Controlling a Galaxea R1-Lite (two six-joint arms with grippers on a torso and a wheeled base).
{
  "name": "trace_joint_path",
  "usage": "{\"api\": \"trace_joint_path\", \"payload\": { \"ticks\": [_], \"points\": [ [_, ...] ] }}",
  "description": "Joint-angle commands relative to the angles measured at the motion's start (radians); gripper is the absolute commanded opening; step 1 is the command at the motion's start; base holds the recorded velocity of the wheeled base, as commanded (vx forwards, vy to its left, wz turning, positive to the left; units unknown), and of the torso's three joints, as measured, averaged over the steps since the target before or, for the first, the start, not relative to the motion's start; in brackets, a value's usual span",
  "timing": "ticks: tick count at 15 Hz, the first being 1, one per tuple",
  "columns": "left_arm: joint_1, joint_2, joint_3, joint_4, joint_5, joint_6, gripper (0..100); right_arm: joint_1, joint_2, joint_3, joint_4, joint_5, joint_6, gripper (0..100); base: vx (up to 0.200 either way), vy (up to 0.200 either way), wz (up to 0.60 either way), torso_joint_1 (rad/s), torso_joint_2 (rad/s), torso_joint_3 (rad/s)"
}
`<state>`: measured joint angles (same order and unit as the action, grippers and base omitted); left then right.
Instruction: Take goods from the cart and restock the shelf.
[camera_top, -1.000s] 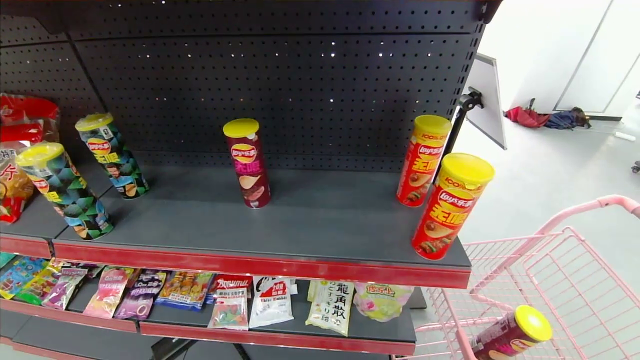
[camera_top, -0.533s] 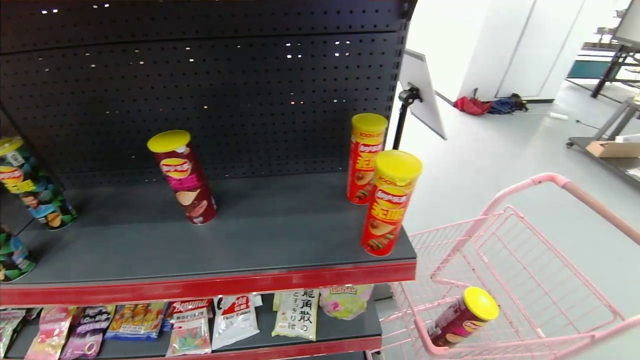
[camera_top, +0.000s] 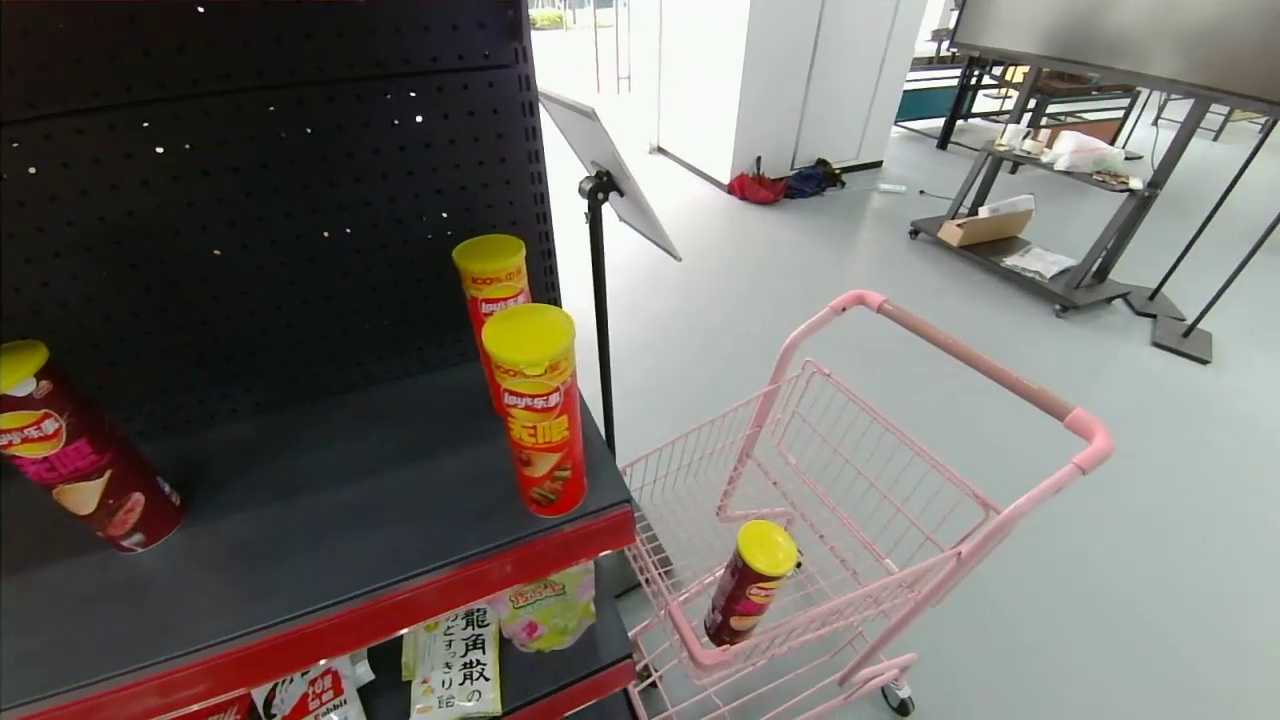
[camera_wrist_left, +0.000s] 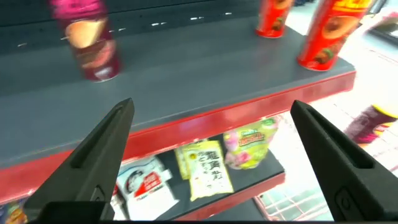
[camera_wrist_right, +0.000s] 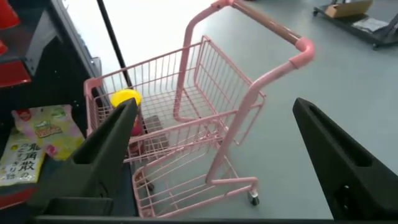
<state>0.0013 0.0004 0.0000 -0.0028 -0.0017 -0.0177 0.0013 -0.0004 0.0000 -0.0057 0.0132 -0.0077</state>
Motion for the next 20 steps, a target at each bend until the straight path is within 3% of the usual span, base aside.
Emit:
{"api": "trace_joint_path", "payload": {
  "ticks": [1,6,20],
  "points": [
    [0.0,0.0,0.0,0.0,0.0,-0.001,100,0.0,0.0,0.0,0.0,0.001,0.0,100,0.0,0.0,0.0,0.0,0.0,0.0],
    [0.0,0.0,0.0,0.0,0.0,-0.001,100,0.0,0.0,0.0,0.0,0.001,0.003,100,0.0,0.0,0.0,-0.046,0.11,0.058],
    [0.0,0.0,0.0,0.0,0.0,-0.001,100,-0.001,0.0,0.0,0.0,0.001,0.003,100,0.0,0.0,0.0,-0.141,0.34,0.199]
  ]
}}
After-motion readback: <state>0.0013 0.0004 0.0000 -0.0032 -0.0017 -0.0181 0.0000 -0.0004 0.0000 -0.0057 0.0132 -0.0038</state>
